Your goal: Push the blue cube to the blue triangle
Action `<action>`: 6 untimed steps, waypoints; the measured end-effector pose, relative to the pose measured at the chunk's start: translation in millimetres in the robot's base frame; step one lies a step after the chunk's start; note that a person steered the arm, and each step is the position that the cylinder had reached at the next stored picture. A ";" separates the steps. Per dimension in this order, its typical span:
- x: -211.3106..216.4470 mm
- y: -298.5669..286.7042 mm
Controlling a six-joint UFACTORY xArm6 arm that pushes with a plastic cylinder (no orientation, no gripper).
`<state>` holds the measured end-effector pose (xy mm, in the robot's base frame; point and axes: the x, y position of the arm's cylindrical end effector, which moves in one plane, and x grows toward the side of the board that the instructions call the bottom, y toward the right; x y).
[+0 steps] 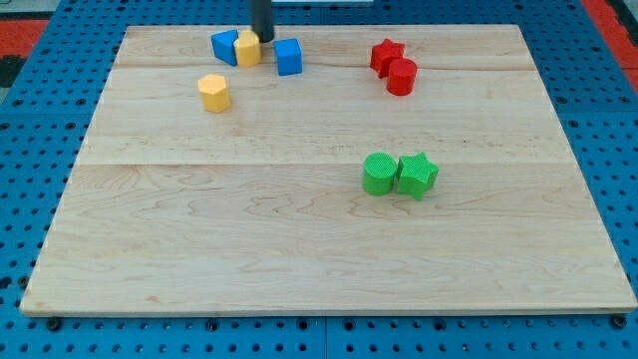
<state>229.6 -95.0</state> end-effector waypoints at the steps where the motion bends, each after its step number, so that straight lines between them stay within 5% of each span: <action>1: 67.7 -31.4; 2: 83.0 -23.5; 4: 52.2 112.6; 6: 27.1 16.0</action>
